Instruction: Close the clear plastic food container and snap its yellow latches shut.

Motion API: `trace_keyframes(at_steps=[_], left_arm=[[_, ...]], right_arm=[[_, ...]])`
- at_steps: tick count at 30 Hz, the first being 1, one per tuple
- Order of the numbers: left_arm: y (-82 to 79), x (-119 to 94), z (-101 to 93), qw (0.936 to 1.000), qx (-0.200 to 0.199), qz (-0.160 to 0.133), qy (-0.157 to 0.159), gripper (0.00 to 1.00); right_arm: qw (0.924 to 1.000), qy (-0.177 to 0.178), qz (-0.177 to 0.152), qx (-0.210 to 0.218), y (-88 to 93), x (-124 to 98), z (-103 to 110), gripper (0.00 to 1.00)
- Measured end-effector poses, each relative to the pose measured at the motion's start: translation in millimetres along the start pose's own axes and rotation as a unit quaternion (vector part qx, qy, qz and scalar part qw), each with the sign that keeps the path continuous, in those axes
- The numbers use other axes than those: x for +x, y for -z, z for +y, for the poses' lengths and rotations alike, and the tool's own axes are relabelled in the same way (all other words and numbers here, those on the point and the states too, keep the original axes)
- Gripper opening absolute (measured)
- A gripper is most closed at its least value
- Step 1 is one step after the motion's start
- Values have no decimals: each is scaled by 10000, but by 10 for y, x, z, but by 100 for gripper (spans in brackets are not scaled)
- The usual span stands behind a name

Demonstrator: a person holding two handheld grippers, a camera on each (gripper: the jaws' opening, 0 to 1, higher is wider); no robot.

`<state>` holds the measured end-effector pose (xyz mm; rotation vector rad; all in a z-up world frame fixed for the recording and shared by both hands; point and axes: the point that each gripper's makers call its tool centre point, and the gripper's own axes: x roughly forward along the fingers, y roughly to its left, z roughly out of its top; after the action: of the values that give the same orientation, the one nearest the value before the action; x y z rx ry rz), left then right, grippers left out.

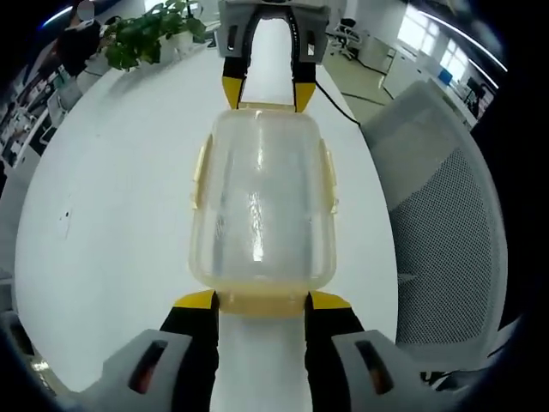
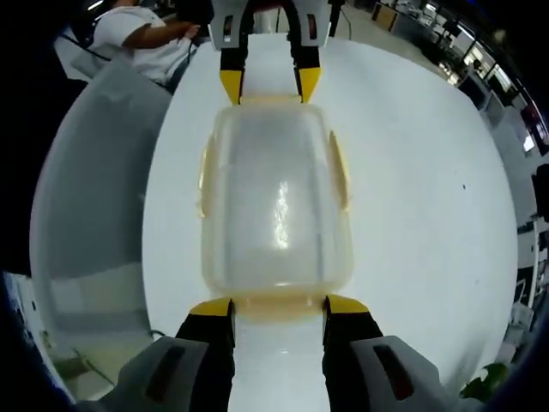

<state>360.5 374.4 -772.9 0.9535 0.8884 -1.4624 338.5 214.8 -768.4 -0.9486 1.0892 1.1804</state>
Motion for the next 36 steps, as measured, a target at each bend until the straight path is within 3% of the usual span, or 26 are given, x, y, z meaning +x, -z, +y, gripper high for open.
trace_keyframes(at_steps=[18,36], left_arm=[[-289,116,-39,10000,28,-36,17,37],[-467,213,-37,9999,20,-49,88,37]], right_arm=[[10000,24,58,33,326,-12,25,38],[9999,62,72,41,517,-47,12,38]])
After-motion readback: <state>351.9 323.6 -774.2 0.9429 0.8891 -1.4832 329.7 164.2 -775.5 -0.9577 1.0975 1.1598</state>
